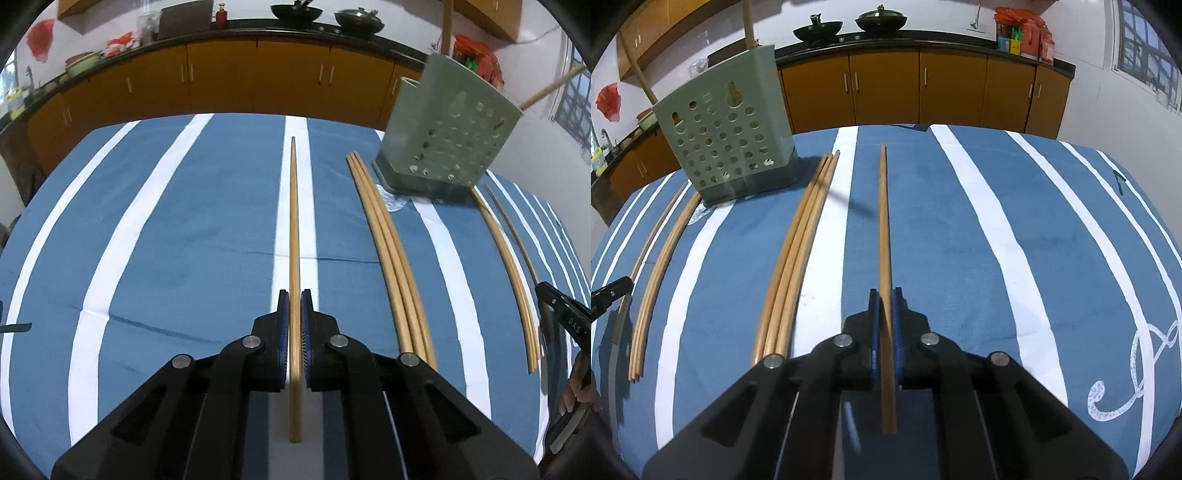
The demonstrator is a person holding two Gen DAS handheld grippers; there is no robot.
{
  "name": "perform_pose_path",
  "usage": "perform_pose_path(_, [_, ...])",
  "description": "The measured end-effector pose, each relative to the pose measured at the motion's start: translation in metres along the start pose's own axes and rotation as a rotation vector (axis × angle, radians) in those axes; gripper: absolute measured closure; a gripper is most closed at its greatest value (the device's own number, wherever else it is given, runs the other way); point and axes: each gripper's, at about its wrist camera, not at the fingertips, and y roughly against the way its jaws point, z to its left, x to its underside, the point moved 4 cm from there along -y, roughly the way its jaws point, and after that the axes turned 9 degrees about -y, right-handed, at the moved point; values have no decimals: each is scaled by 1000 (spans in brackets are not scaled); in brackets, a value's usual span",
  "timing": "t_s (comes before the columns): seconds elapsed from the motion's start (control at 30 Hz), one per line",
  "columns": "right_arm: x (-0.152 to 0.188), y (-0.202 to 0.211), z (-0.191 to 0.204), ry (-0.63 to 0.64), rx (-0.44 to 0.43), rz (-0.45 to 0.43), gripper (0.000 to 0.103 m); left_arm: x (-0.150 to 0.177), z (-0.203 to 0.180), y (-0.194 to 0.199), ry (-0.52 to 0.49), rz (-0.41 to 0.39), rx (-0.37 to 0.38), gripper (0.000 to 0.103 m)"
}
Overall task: Organize utensils
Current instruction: 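Raise both held chopsticks and insert them upright into the green holder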
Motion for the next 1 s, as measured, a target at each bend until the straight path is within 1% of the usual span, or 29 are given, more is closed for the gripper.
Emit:
perform_pose_path(0.07, [0, 0, 1, 2, 4, 0, 95, 2, -2, 0, -11, -17, -12, 95])
perform_pose_path(0.13, [0, 0, 0, -3, 0, 1, 95, 1, -2, -1, -9, -19, -17, 95])
perform_pose_path(0.27, [1, 0, -1, -4, 0, 0, 95, 3, 0, 1, 37, -27, 10, 95])
perform_pose_path(0.7, [0, -1, 0, -2, 3, 0, 95, 3, 0, 1, 44, -29, 16, 95])
perform_pose_path(0.83, [0, -1, 0, 1, 5, 0, 95, 3, -1, 1, 33, -27, 5, 95])
perform_pose_path(1.0, [3, 1, -1, 2, 2, 0, 95, 6, -4, 3, -19, -17, -33, 95])
